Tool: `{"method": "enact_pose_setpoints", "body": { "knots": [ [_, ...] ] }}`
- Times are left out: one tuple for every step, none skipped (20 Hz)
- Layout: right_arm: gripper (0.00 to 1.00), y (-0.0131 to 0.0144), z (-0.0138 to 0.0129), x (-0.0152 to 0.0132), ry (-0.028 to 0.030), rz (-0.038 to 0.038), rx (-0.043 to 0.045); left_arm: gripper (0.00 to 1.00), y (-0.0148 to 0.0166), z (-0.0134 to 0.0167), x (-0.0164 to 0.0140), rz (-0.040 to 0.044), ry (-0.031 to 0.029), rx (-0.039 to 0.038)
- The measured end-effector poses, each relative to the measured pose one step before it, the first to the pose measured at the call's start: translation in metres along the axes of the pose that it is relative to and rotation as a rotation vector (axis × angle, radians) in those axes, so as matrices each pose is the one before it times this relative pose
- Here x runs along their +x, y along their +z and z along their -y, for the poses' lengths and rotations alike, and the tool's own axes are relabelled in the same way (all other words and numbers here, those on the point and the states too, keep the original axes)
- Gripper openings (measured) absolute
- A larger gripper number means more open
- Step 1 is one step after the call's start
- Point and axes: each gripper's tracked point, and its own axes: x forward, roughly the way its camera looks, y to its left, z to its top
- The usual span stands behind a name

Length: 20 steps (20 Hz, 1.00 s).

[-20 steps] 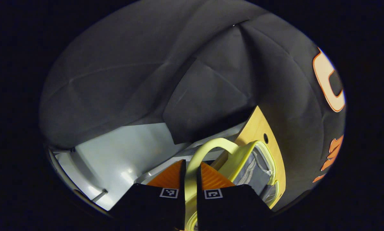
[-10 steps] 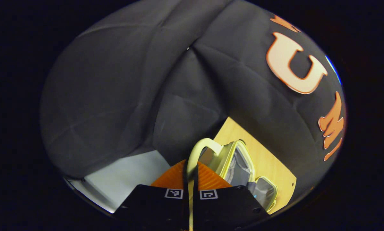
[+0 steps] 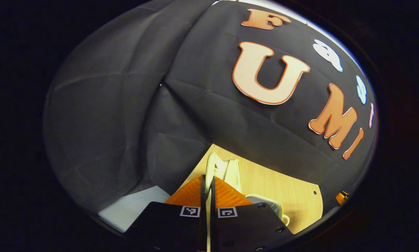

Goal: First open the suitcase, pack the skin care products into it, and then close the suitcase.

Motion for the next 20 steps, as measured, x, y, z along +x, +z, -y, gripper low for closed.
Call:
{"method": "enact_pose_setpoints", "body": {
  "knots": [
    [0.86,0.00123,0.00178,-0.00009,0.00289,0.00435,-0.00892,0.04,0.00184,0.01162,-0.00453,0.00664,-0.01407,0.00848],
    [0.86,-0.00005,0.0022,-0.00051,0.00279,0.00461,-0.00756,0.04,0.00106,0.01108,-0.00511,0.002,-0.01687,0.0089],
    [0.86,0.00098,0.00225,-0.00159,0.00195,0.00445,-0.00401,0.04,-0.00015,0.01019,-0.00177,0.00389,-0.01093,0.01512],
    [0.86,0.00134,0.00315,-0.00044,-0.00114,0.00779,-0.0017,0.04,-0.00083,0.01243,-0.00195,-0.00262,-0.01226,0.01518],
    [0.86,0.00101,0.00134,-0.00077,0.00552,0.00386,0.00121,0.04,0.00024,0.00938,-0.00264,0.00363,-0.00524,0.01423],
    [0.86,-0.00016,0.00265,-0.00057,-0.0026,0.00531,0.00089,0.04,-0.00122,0.01314,-0.00199,-0.00249,-0.01678,0.00829],
    [0.86,-0.00031,0.00166,-0.00032,0.00493,0.00184,0.00141,0.04,0.00052,0.01012,-0.00128,0.00509,-0.01089,0.00495],
    [0.86,-0.00245,0.00154,-0.00098,0.00253,-0.00588,0.00229,0.04,0.00094,0.00904,-0.00158,0.00676,-0.01095,-0.01012],
    [0.86,-0.00175,0.00221,-0.00018,0.00377,-0.00293,0.00229,0.04,0.0004,0.00934,-0.00135,0.00934,-0.01311,-0.00919],
    [0.86,-0.00059,0.00066,-0.00109,0.00205,-0.00172,0.00035,0.04,-0.00432,0.0082,-0.00077,0.0005,-0.0078,-0.00911],
    [0.86,0.00016,0.00218,-0.00051,0.00007,0.0024,-0.00133,0.04,-0.00249,0.00913,-0.00276,0.00253,-0.01196,-0.00622],
    [0.86,-0.00033,0.00151,-0.00018,0.00192,0.00133,-0.00049,0.04,-0.00334,0.011,-0.00197,0.00178,-0.01912,-0.00215],
    [0.86,0.00076,0.00254,-0.00027,-0.00223,0.0037,-0.00022,0.04,-0.00418,0.01093,-0.00147,-0.00478,-0.01919,0.00091],
    [0.86,0.00081,0.00097,-0.00048,0.00588,0.00236,0.00177,0.04,-0.00427,0.01095,0.00049,-0.0028,-0.01338,0.00789],
    [0.86,-0.00035,0.00136,-0.00115,0.00038,-0.00054,0.00062,0.04,-0.00279,0.00867,0.00018,-0.00624,-0.01154,0.01074],
    [0.86,-0.00164,0.00189,-0.00013,0.00289,-0.00261,0.0017,0.04,-0.00166,0.00865,0.00104,0.00085,-0.00967,-0.00054],
    [0.86,-0.00122,0.00035,-0.001,0.00253,-0.00486,0.00193,0.04,-0.00356,0.01165,0.00036,-0.00546,-0.0242,-0.01685],
    [0.86,-0.00191,0.00147,-0.0008,-0.00002,-0.00095,0.00024,0.04,-0.00547,0.01096,-0.00047,-0.00613,-0.03251,-0.0282],
    [0.86,-0.00146,0.00112,-0.00081,0.0018,-0.00227,-0.00103,0.04,-0.00663,0.01114,0.00254,-0.00701,-0.03159,-0.0292],
    [0.86,-0.00096,0.0024,-0.00113,-0.00252,-0.00092,-0.00368,0.04,-0.00856,0.00879,0.00346,-0.00954,-0.02346,-0.02309]
  ]
}}
